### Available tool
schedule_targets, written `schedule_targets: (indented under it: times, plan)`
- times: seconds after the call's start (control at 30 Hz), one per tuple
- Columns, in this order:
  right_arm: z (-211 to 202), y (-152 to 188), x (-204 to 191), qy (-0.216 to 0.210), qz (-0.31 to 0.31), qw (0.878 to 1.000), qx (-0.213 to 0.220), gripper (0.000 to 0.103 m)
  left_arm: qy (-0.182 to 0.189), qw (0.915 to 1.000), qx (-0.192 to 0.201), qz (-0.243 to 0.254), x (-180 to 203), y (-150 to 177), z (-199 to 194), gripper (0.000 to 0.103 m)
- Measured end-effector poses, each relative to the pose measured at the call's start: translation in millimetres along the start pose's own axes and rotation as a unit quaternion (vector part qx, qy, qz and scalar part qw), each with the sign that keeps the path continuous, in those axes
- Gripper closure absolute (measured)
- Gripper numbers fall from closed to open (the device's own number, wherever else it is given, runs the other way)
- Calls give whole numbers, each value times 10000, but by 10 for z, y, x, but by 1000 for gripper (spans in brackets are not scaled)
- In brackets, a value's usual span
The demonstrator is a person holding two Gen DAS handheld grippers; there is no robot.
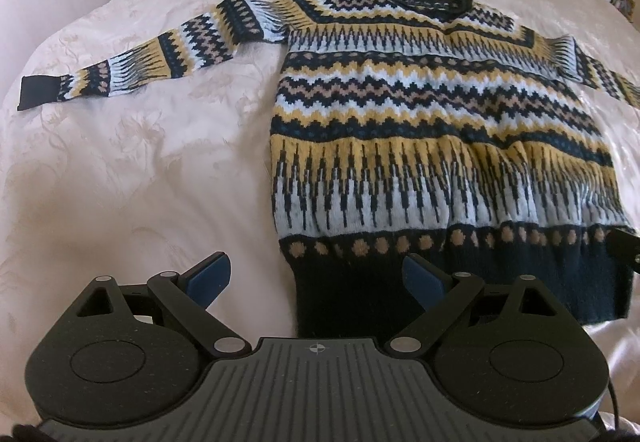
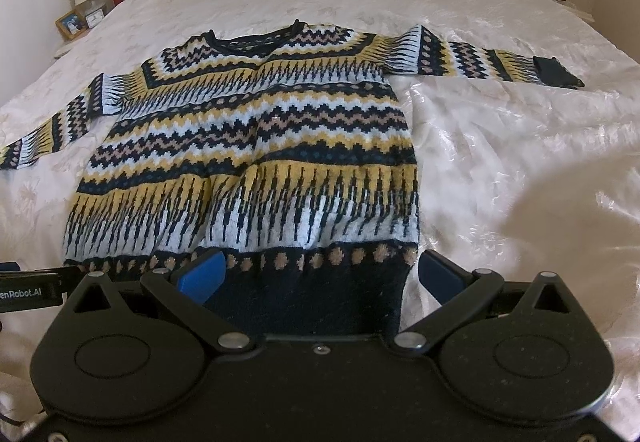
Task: Fold small clothes
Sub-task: 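Move both tools over the spread sweater toward its sleeve cuffs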
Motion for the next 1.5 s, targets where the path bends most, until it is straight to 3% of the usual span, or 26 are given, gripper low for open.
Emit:
schedule_targets:
  times: [0.77,1.5]
  plan:
    - [135,32,7,-93,70,9997,-220,1,24,9997,-241,-81,19,2,134,9]
    - [354,-201,187,-74,-158,9998,-86,1,248,9996,52,-88,124,-388,211,9]
Point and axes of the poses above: each gripper's, at about its wrist camera, not at the fingertips, and z roughly the way its jaws point, x to its right, y to its underside, the point moved 1 cm from there along z, roughly the way its jaws point, and after that the axes turned 13 degrees about -z, right-handed, at the moved point
